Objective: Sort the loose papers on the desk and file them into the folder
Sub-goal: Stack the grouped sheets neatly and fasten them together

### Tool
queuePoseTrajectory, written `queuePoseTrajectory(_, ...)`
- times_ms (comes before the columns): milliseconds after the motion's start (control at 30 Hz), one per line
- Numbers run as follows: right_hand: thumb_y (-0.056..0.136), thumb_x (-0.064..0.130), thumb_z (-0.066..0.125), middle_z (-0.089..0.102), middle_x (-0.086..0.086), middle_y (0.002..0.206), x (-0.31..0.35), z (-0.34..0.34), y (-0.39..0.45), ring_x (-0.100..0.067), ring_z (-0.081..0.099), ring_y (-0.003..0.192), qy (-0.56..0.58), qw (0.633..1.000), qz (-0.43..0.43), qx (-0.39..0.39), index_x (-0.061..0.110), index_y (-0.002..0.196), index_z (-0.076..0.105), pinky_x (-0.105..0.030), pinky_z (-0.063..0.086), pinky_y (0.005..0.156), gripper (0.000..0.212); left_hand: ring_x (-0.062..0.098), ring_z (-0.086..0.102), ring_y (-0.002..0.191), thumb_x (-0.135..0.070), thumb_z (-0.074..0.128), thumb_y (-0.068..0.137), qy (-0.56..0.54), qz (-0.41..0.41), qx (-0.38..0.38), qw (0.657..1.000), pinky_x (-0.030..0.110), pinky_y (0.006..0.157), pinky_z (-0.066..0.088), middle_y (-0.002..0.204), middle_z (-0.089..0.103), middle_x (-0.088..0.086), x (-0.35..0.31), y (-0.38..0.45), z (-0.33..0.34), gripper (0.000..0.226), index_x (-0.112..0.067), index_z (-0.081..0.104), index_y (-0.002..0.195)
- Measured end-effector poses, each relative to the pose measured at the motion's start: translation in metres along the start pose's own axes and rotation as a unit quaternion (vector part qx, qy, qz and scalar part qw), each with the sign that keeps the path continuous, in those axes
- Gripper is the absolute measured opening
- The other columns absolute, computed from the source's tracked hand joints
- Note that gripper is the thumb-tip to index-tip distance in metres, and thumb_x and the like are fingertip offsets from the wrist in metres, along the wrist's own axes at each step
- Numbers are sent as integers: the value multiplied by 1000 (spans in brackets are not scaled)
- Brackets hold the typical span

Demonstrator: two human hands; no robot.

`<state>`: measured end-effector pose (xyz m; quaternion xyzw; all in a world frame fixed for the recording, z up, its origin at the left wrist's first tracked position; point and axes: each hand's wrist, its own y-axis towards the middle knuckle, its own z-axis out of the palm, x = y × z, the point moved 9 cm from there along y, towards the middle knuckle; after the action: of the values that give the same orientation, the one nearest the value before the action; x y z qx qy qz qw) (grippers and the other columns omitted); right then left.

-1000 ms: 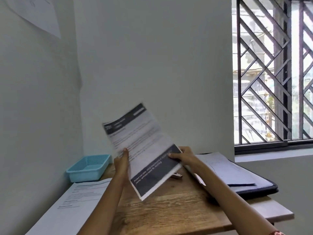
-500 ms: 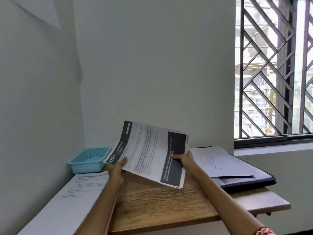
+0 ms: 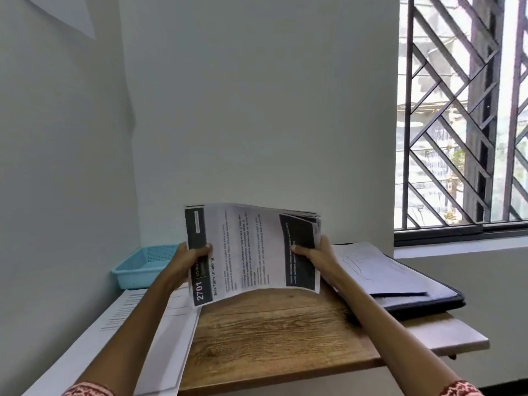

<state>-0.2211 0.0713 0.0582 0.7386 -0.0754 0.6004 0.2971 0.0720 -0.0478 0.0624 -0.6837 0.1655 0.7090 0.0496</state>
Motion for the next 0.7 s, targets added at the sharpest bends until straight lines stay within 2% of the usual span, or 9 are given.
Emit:
queuePoseTrajectory(67, 76, 11, 77, 68, -11, 90, 6, 0, -4, -20, 68, 76, -9, 999, -25, -20, 4, 96, 61, -30, 58, 67, 27, 26, 63, 78, -8, 61, 88, -23, 18, -27, 999, 42, 76, 51, 91, 65, 12, 3, 0, 4, 16, -9, 53, 101)
queuePoseTrajectory(100, 78, 6, 74, 68, -10, 87, 3, 0, -7, -21, 67, 75, -21, 999, -31, -31, 6, 93, 62, -29, 58, 67, 19, 26, 63, 78, -9, 62, 88, -25, 22, -39, 999, 40, 77, 51, 95, 65, 13, 10, -2, 5, 17, -8, 54, 102)
queuePoseTrajectory(200, 73, 4, 77, 67, -12, 97, -29, 7, -23, -25, 66, 90, -59, 998, -11, -28, 1, 106, 61, -30, 57, 73, 37, 32, 62, 93, -5, 60, 89, -24, 35, -62, 997, 41, 84, 49, 109, 63, 19, 41, -17, 15, 23, -5, 56, 111)
queuePoseTrajectory(233, 72, 1, 77, 67, -13, 98, -40, 6, -30, -26, 65, 92, -66, 997, 4, -31, -2, 108, 61, -26, 56, 72, 40, 33, 61, 99, -4, 59, 89, -38, 30, -67, 997, 40, 86, 48, 113, 62, 19, 54, -21, 18, 28, -4, 55, 116)
queuePoseTrajectory(300, 72, -9, 75, 65, -12, 88, -45, 0, -32, -24, 63, 83, -72, 996, 3, -47, -10, 102, 63, -14, 51, 60, 33, 31, 61, 98, -4, 60, 88, -57, 32, -78, 995, 39, 86, 48, 113, 62, 18, 60, -25, 19, 30, -5, 54, 117)
queuePoseTrajectory(367, 73, -8, 74, 64, -9, 81, -32, -3, -25, -19, 61, 72, -54, 997, 0, -54, -8, 97, 64, -12, 48, 54, 26, 26, 62, 89, -5, 61, 87, -44, 46, -86, 994, 37, 81, 49, 106, 63, 14, 49, -21, 16, 28, -6, 55, 114)
queuePoseTrajectory(467, 73, 6, 78, 68, -10, 92, -28, -7, -13, -20, 66, 81, -24, 998, 13, -61, 2, 104, 64, -25, 55, 66, 34, 24, 63, 86, -6, 61, 88, -25, 57, -65, 996, 32, 71, 50, 101, 65, 11, 37, -13, 17, 31, -2, 54, 117)
queuePoseTrajectory(600, 76, 12, 78, 67, -10, 101, -69, 7, -18, -22, 66, 91, -25, 996, 87, -16, 13, 101, 56, -35, 57, 79, 33, 29, 62, 88, -7, 57, 91, 4, 31, -59, 998, 41, 83, 50, 111, 63, 20, 56, -19, 24, 23, -6, 54, 114)
queuePoseTrajectory(700, 74, 18, 79, 69, -11, 98, -68, -3, -14, -24, 67, 89, -16, 995, 93, -32, 12, 100, 59, -39, 58, 81, 33, 29, 61, 82, -3, 54, 92, -20, -3, -73, 997, 41, 80, 50, 103, 64, 21, 60, -14, 21, 25, -1, 53, 117)
